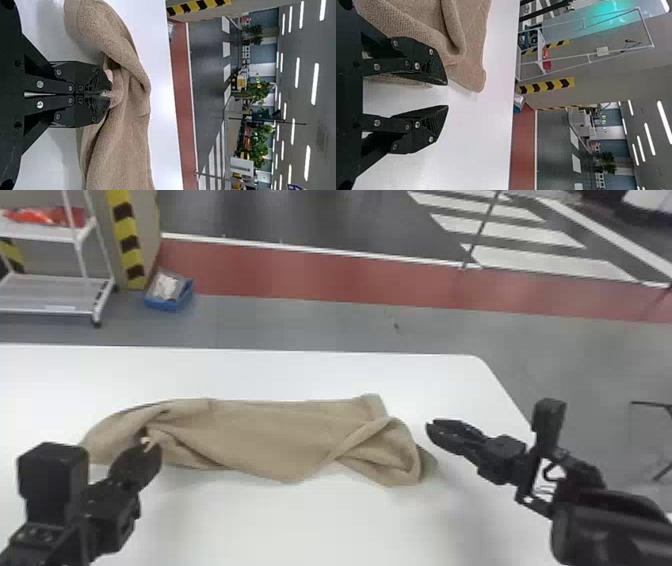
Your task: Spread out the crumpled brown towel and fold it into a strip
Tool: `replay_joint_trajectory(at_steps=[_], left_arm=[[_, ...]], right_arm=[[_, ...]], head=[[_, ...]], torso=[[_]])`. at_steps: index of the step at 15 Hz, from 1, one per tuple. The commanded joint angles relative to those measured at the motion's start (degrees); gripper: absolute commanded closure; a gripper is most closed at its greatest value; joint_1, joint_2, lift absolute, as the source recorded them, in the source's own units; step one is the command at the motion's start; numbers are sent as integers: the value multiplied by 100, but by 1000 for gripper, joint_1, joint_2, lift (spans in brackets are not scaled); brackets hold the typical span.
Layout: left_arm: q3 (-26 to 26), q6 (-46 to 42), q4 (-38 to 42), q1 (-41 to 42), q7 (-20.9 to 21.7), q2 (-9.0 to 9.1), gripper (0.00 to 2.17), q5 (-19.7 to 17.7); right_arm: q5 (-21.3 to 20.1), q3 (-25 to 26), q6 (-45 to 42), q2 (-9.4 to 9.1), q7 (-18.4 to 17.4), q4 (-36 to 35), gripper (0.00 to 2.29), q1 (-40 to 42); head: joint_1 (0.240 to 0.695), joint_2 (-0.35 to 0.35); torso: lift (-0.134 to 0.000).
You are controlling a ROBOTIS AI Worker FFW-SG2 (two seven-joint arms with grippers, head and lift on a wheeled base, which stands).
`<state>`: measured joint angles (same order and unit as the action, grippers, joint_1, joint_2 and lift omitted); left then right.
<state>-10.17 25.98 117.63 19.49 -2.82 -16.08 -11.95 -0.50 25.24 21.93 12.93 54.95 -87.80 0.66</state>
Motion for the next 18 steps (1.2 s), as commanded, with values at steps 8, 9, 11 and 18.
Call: replay_joint_trajectory(at_steps=[8, 9, 11, 18], left_arm=[[33, 0, -30, 37, 44, -9, 1355, -9], [33, 0, -39, 37, 44, -9, 1355, 0], [42, -18, -39, 54, 44, -9, 1355, -9], [42, -36, -39, 72, 53, -9, 1355, 0]], right_arm=[[-574, -599, -351, -9, -239, 325, 660, -110], [-609, -634, -369, -9, -239, 351, 667, -127], [-715, -695, -387, -18, -248, 404, 677, -171], [-592, -537, -387, -1, -212, 404, 1541, -136]], head=[[695, -202], [695, -198], [695, -190], [695, -186]], torso=[[-124], [-124], [-124], [-124]])
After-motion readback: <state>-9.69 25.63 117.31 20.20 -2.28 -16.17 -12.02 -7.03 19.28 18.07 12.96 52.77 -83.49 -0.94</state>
